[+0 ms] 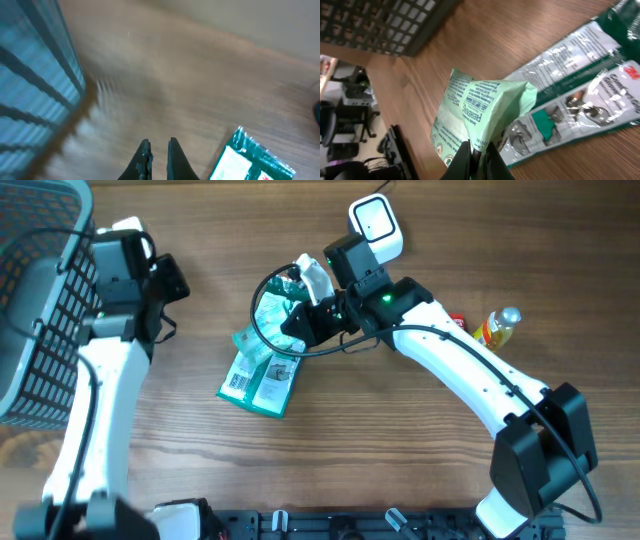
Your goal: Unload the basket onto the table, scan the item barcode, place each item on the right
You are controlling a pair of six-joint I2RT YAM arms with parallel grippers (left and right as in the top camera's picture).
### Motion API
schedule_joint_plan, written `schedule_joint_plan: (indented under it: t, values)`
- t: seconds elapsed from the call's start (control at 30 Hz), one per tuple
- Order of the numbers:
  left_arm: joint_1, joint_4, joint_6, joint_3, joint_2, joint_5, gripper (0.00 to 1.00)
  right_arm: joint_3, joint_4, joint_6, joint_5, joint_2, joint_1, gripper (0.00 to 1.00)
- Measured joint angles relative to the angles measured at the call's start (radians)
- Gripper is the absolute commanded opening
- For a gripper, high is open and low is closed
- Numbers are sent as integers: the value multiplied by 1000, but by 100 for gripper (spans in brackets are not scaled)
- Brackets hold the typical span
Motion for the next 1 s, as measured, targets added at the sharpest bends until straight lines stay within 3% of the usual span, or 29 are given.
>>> schedule_joint_plan:
  t: [0.13, 0.27, 0.3, 0.43, 0.6, 0.8, 1.0]
  values:
    - [8, 31, 101, 57, -150, -45, 4, 0, -18, 0, 43, 0, 0, 4]
    - [36, 26, 208, 83, -187, -73, 4, 0, -19, 0, 57, 0, 0, 4]
    - [39, 23, 236, 82, -176, -79, 36, 0, -21, 0, 57, 0, 0, 4]
    - [61, 96, 366, 76, -154, -111, 58, 0, -27, 0, 58, 0, 0, 4]
    - [153, 101, 445, 76, -143, -123, 54, 0, -27, 0, 58, 0, 0, 4]
    - [280, 97, 465, 76, -77, 14, 56, 0, -27, 0, 61, 0, 0, 4]
    - [319, 97, 474, 76, -10, 104, 47, 0, -27, 0, 61, 0, 0, 4]
